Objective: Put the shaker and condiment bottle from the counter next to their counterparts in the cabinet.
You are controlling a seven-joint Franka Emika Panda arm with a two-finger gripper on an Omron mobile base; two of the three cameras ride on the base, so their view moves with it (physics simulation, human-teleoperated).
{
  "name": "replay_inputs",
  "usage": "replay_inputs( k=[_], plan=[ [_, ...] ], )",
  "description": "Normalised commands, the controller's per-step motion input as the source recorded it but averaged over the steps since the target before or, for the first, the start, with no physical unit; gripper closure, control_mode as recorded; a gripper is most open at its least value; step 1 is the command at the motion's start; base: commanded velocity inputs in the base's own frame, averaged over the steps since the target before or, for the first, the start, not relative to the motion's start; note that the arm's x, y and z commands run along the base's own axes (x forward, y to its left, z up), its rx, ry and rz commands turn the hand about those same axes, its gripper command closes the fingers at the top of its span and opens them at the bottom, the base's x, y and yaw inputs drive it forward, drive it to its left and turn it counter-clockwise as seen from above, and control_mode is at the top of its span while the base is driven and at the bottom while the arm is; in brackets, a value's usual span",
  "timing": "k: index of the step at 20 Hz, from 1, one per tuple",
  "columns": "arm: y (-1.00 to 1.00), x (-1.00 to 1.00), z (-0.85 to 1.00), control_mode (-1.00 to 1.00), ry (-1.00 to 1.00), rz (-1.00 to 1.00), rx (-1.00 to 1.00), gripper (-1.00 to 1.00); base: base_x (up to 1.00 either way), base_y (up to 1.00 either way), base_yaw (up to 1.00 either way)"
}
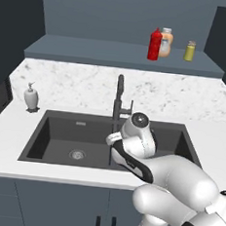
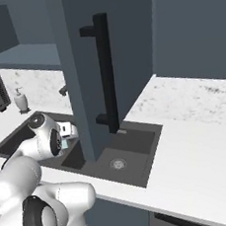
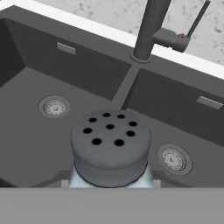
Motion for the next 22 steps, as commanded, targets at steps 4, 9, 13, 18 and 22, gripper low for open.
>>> replay_inputs(
  k=[4,9,13,18,22],
  plan=[
    [0.00,0.00,0.00,1.00,0.00,0.00,0.00,1.00,0.61,-0.35,0.00],
    [0.00,0.00,0.00,1.00,0.00,0.00,0.00,1.00,0.50,-0.26,0.00],
    [0.00,0.00,0.00,1.00,0.00,0.00,0.00,1.00,0.43,-0.19,0.00],
    [0.00,0.00,0.00,1.00,0.00,0.00,0.00,1.00,0.33,-0.24,0.00],
    [0.00,0.00,0.00,1.00,0.00,0.00,0.00,1.00,0.33,-0.22,0.00]
  ],
)
